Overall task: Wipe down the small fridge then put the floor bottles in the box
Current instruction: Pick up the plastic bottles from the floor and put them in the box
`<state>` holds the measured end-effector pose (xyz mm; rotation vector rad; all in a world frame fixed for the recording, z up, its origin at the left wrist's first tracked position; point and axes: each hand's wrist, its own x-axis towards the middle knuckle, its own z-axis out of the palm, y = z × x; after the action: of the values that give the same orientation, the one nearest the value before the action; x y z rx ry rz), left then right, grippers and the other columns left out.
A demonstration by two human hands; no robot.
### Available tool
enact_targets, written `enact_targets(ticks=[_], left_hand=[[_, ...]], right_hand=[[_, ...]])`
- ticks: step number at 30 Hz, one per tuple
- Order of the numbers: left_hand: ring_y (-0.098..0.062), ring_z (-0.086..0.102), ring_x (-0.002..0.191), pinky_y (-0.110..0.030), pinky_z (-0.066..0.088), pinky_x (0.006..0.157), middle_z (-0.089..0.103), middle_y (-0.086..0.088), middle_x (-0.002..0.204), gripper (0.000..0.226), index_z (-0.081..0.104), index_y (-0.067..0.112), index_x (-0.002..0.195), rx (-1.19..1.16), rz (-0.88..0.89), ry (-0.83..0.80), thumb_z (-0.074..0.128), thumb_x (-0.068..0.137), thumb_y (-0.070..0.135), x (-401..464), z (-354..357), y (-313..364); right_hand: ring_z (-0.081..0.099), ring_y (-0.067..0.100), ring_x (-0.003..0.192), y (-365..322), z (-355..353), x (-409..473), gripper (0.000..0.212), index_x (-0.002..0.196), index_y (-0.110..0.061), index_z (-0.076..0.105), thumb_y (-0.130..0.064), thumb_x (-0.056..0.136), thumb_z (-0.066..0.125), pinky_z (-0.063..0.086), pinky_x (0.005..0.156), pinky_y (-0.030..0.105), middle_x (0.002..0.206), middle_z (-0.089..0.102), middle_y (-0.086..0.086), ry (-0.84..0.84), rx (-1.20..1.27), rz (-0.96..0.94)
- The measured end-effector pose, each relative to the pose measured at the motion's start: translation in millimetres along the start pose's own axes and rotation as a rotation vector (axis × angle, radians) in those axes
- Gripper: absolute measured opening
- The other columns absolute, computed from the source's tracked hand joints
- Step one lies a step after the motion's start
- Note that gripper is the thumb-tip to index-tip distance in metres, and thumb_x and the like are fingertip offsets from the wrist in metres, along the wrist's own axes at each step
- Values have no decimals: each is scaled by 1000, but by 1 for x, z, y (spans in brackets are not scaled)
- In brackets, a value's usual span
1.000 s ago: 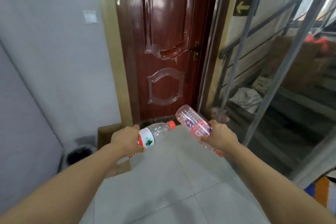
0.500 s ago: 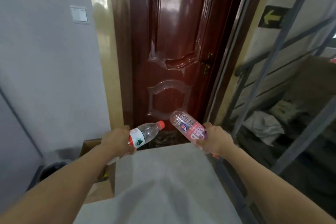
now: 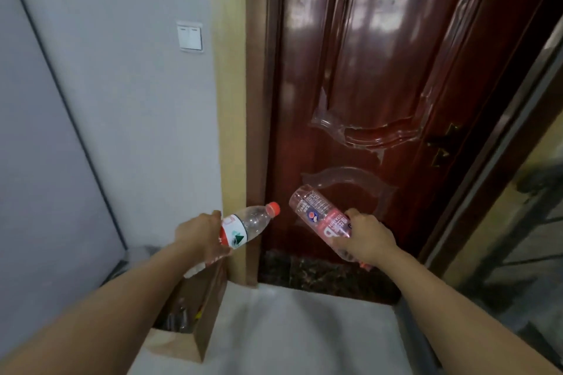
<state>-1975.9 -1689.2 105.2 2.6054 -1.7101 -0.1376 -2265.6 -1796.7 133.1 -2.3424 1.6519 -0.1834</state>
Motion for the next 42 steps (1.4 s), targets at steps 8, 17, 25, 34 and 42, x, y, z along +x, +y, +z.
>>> enact_targets(ticks=[8,17,25,34,42], left_hand=[[-22,61,95,-33,54,77,62,-3,111,66,44,20,118,-59,-291,-16,72,68,54,30,11,10],[-13,50,77,-24,39,59,61,3,99,59,47,24,111,-149,-666,-41,75,67,52,43,31,-57],[-12,53,75,-25,42,59,55,7,88,60,48,25,110,-233,-813,-54,75,65,53,95,59,-131],[-8,54,70,-20,42,53,52,10,85,64,48,27,112,-367,-1017,-105,75,63,57,130,93,-174],[-13,58,86,-24,49,70,61,4,104,67,45,25,118,-429,-1218,-203,72,66,56,163,138,-179]], right_hand=[[65,27,90,-17,5,132,44,96,-22,48,-45,67,71,47,67,29,101,65,3,-139,-11,-267],[65,23,89,-114,69,229,48,103,-21,52,-41,65,74,47,67,27,99,66,0,-303,-12,-516],[62,23,85,-211,119,304,44,99,-22,46,-43,70,72,54,72,33,98,62,3,-399,-73,-704],[59,15,80,-290,175,370,48,103,-26,43,-53,71,66,44,56,25,97,59,-3,-512,-225,-846],[61,17,87,-349,257,430,62,115,-22,45,-57,70,70,46,65,26,107,61,0,-627,-356,-1025]])
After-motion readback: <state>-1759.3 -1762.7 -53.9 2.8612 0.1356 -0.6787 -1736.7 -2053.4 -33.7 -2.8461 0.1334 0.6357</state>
